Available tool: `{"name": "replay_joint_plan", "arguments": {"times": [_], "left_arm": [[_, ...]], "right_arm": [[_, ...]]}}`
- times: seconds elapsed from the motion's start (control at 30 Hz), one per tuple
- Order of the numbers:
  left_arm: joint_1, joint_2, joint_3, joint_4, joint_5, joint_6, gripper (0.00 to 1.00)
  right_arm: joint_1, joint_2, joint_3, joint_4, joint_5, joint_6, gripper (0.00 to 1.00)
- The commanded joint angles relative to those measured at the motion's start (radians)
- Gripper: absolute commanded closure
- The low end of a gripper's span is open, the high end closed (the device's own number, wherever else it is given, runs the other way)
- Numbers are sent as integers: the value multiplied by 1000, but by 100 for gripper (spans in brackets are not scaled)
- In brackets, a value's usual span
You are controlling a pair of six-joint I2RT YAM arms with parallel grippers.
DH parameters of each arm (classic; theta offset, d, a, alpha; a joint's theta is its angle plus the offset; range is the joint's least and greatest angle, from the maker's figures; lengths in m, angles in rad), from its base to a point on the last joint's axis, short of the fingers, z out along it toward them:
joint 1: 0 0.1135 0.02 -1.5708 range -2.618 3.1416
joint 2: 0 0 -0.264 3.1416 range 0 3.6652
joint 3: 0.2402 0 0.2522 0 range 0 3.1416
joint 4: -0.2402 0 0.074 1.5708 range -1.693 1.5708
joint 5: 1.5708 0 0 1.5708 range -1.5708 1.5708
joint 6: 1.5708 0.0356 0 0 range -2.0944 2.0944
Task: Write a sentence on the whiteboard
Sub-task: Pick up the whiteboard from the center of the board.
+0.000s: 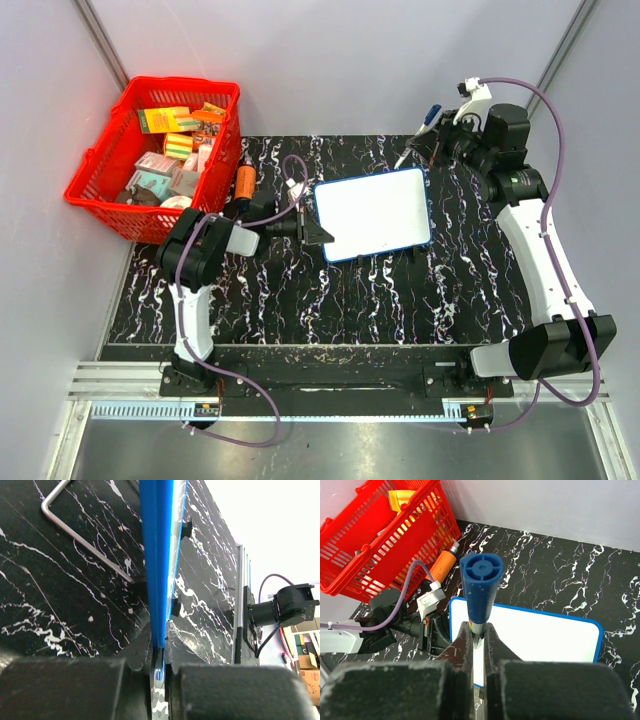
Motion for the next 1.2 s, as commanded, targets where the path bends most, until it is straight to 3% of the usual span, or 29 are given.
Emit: {"name": "replay_joint_plan", "arguments": {"times": [0.0,0.23,0.4,0.7,1.03,1.17], "left_arm": [[9,-24,-76,-65,-97,133,100],[16,-98,-127,-122,-103,175,100],[15,-103,-54,-229,-112,236,100],[9,-54,45,-277,-105,218,100],[6,-44,66,-322,-125,215,100],[3,-32,63,-311,-126,196,100]], "right_arm": [[-7,-18,-9,59,-33,13,100],[-7,-18,-29,81,-76,13,100],[-7,-21,-57,113,-140,2,100],[-8,-21,-176,275,-218,-49,100],[-7,2,-259,463,-91,-14,100],[-5,-9,-369,665,-13,55,100]]}}
